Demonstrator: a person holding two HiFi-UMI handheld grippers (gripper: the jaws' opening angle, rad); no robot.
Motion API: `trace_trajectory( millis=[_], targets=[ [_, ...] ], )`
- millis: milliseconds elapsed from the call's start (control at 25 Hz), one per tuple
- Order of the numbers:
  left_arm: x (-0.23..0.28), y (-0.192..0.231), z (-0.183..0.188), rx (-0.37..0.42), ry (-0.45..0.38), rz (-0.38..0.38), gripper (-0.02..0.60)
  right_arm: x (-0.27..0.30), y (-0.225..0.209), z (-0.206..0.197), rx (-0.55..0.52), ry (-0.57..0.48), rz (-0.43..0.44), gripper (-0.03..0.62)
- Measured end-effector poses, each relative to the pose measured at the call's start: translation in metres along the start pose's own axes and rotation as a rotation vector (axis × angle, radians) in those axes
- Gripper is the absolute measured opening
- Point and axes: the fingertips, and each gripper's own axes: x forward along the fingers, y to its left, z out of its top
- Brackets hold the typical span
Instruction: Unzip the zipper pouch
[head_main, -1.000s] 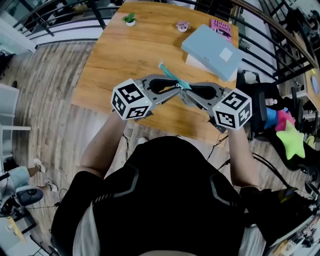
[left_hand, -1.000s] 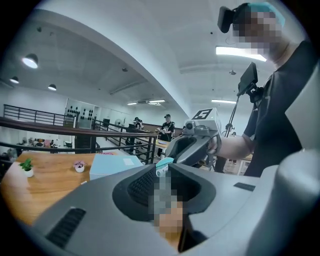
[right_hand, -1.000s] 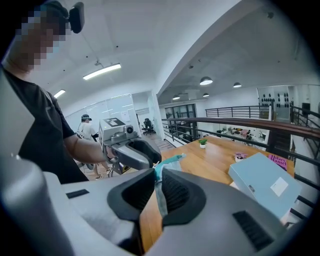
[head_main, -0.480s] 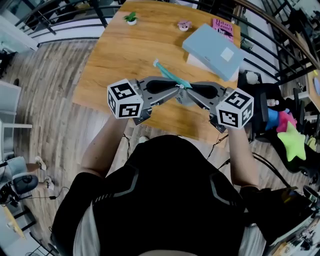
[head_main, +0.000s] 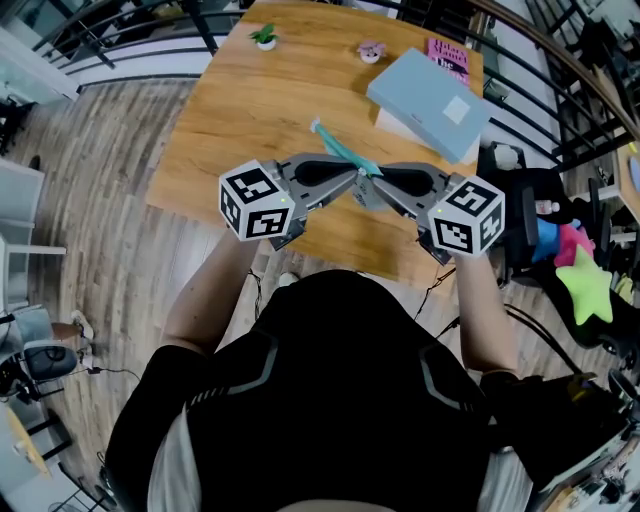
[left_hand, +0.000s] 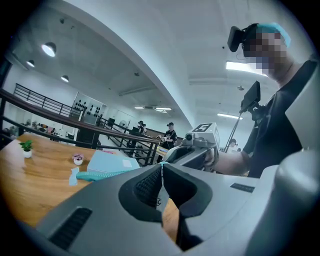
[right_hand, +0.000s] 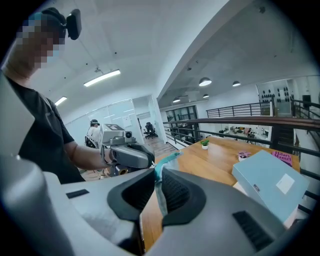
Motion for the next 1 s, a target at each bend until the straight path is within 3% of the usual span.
trace_trajectory(
  millis=[280, 720, 1000],
  targets=[
    [0.001, 0.008, -0.002, -0.025, 0.029, 0.061, 0.032, 0.002, -0.003, -0.003, -0.019, 0.025, -0.023, 0.052],
    [0.001, 0.009, -0.015, -0.075, 0.094, 0.076, 0.032, 0.007, 0.003, -0.016, -0.05, 0.096, -0.019, 0.051],
    [-0.001, 0.007, -0.023, -0.081, 0.099, 0.089, 0.032, 0.006, 0.007, -0.025, 0.009, 0.115, 0.05, 0.049]
  ],
)
